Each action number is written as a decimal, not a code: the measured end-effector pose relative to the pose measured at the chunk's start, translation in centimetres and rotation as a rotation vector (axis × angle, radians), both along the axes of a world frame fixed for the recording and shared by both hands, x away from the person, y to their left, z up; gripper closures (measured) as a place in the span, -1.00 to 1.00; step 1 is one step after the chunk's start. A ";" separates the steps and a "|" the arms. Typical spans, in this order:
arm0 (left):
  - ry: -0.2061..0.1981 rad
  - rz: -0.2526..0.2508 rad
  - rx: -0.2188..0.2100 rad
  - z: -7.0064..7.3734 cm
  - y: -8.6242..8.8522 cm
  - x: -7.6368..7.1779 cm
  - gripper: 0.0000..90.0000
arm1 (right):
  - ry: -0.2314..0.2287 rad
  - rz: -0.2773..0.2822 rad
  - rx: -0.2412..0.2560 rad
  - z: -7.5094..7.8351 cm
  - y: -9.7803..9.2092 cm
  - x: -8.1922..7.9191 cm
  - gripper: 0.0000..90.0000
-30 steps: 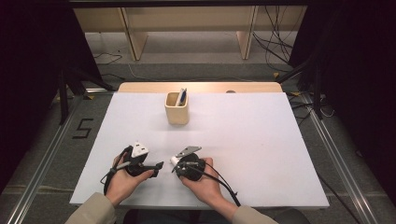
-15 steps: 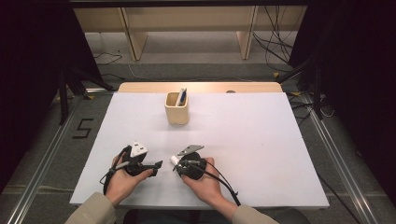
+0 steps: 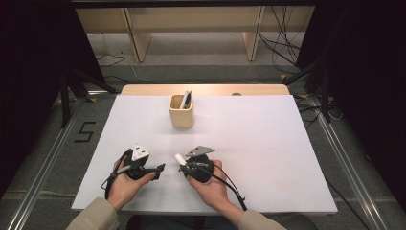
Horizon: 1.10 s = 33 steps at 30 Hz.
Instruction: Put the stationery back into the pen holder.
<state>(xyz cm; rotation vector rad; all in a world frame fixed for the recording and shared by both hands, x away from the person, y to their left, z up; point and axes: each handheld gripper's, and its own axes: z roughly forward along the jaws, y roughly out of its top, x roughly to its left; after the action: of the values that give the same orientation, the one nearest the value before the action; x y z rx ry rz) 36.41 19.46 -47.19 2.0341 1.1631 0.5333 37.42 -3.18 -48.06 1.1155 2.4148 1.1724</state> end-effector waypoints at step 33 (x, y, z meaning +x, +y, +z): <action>0.005 0.003 -0.001 -0.4 -0.1 0.1 -0.40 | -0.113 -0.081 0.115 3.0 -1.0 3.0 0.58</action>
<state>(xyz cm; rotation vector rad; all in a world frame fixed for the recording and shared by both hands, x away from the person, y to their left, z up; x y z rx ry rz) 36.51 19.39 -47.58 2.0346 1.1697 0.5296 40.42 -4.21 -45.05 1.1360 2.2220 1.3252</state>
